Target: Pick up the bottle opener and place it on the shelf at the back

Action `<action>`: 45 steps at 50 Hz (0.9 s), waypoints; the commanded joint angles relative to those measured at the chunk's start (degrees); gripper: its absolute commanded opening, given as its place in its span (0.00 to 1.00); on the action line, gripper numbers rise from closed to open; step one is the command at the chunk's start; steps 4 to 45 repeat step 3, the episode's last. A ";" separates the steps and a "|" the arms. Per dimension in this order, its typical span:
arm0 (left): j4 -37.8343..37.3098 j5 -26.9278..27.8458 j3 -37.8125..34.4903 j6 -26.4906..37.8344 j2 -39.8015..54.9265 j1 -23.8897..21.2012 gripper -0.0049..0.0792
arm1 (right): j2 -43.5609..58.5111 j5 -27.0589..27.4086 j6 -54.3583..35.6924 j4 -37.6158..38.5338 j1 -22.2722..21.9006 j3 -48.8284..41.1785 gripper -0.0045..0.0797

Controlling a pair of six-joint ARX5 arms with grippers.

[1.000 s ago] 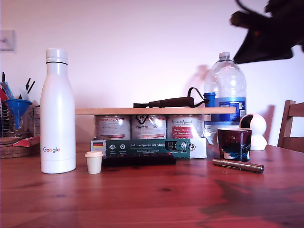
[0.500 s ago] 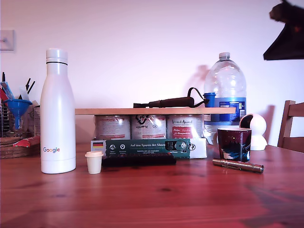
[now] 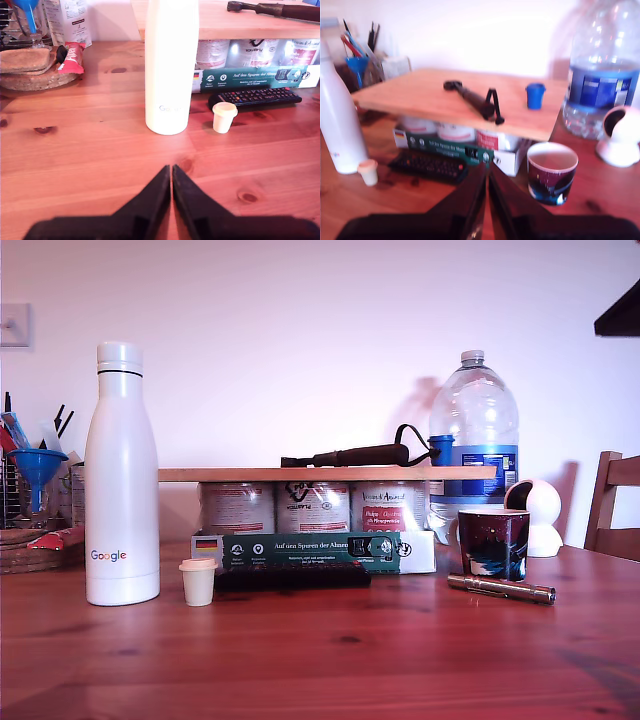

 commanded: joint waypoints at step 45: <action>0.39 -0.02 -0.96 0.02 -0.52 0.07 0.03 | -0.92 0.00 -0.37 -0.02 0.26 -1.22 0.04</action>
